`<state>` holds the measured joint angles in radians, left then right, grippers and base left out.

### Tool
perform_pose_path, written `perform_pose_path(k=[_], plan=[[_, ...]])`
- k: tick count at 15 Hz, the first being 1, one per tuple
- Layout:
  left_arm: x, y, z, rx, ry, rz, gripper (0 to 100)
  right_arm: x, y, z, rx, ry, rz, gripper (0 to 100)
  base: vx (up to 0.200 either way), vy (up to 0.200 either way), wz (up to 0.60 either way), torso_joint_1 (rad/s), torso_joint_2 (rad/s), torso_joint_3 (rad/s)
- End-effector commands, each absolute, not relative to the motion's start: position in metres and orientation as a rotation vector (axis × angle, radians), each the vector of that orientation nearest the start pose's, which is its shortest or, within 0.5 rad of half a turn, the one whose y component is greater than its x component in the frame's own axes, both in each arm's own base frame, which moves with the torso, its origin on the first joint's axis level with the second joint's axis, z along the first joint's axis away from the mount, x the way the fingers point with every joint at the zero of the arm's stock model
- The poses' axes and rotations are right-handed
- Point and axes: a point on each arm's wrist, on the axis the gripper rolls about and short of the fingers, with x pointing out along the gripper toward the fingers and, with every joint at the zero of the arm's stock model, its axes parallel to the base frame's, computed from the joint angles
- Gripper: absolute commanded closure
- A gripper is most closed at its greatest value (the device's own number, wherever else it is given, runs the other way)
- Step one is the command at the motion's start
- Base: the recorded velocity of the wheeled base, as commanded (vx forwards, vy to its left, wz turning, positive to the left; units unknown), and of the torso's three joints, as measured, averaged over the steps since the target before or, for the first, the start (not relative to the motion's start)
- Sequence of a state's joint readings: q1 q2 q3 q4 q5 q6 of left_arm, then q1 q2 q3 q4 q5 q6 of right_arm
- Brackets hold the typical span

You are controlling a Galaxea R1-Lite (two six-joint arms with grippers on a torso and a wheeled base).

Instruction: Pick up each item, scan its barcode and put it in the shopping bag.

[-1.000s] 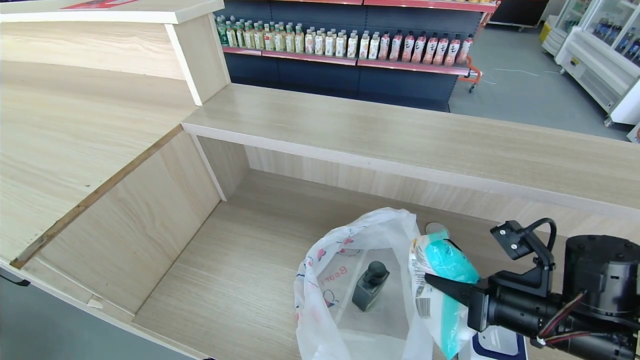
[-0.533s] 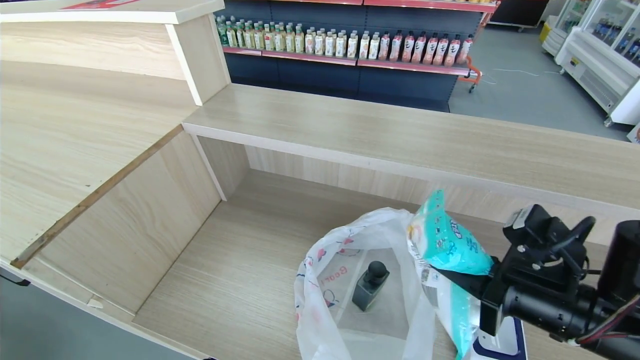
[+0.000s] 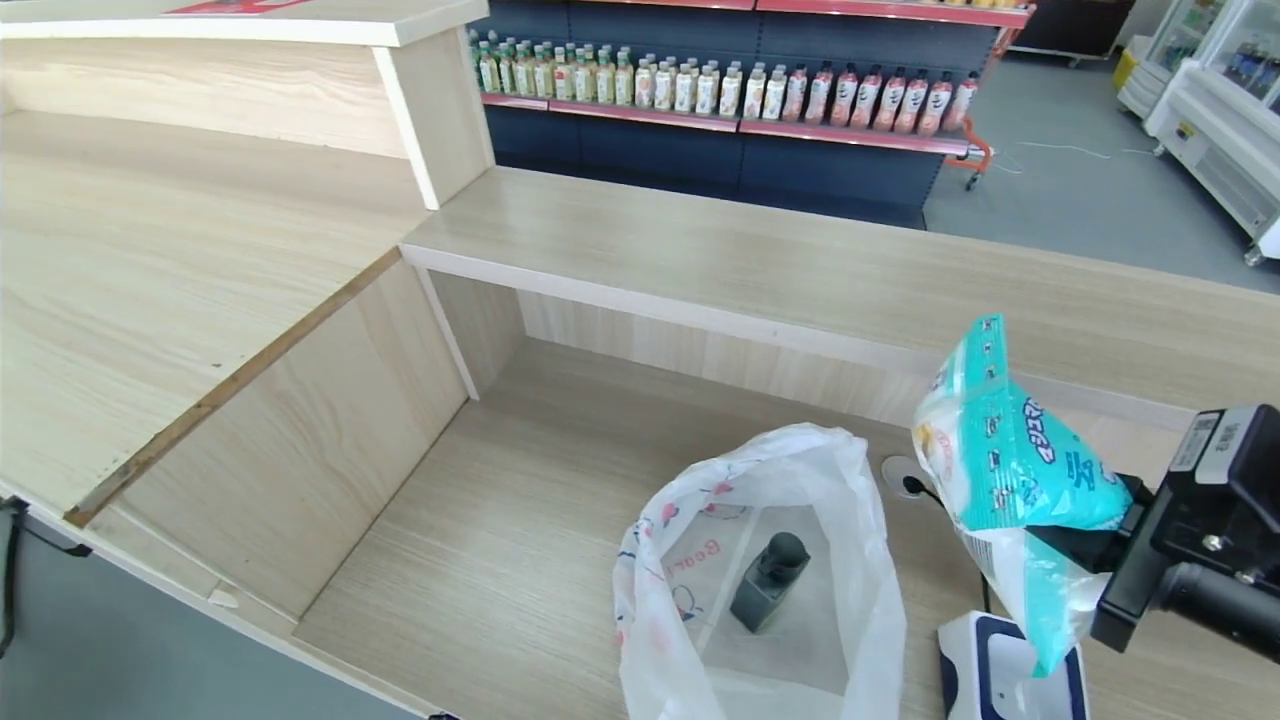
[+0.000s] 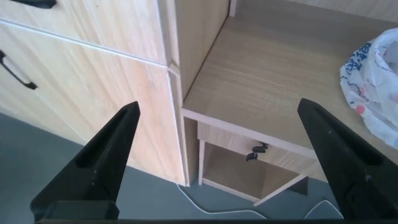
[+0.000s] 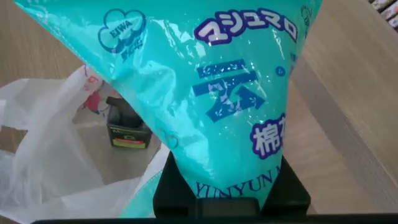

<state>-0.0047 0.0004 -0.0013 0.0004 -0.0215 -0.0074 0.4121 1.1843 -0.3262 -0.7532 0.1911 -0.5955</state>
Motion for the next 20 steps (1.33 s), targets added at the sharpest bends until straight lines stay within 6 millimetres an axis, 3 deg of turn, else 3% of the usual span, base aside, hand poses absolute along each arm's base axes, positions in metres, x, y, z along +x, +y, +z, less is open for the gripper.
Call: perform_pose_path(k=[1, 6, 8, 11, 15, 20], plan=[[-0.023, 0.000, 0.076, -0.008, -0.001, -0.026, 0, 0.145, 0.068, 0.182, -0.582, -0.064, 0.622, 100, 0.000, 0.000, 0.00, 0.000, 0.00, 0.000], [-0.023, 0.000, 0.076, -0.008, -0.001, -0.026, 0, 0.164, 0.077, 0.161, -0.327, 0.128, 0.645, 100, 0.000, 0.000, 0.00, 0.000, 0.00, 0.000], [-0.023, 0.000, 0.076, -0.008, -0.001, -0.026, 0, 0.174, 0.073, 0.141, -0.228, 0.282, 0.521, 100, 0.000, 0.000, 0.00, 0.000, 0.00, 0.000], [-0.023, 0.000, 0.076, -0.008, -0.001, -0.026, 0, 0.181, 0.082, 0.130, -0.146, 0.339, 0.466, 100, 0.000, 0.000, 0.00, 0.000, 0.00, 0.000], [-0.023, 0.000, 0.076, -0.008, -0.001, -0.026, 0, 0.186, 0.111, 0.114, 0.281, 0.502, 0.476, 100, 0.000, 0.000, 0.00, 0.000, 0.00, 0.000], [-0.023, 0.000, 0.076, -0.008, -0.001, -0.028, 0, 0.187, 0.109, 0.098, 0.297, 0.574, 0.428, 100, 0.000, 0.000, 0.00, 0.000, 0.00, 0.000]])
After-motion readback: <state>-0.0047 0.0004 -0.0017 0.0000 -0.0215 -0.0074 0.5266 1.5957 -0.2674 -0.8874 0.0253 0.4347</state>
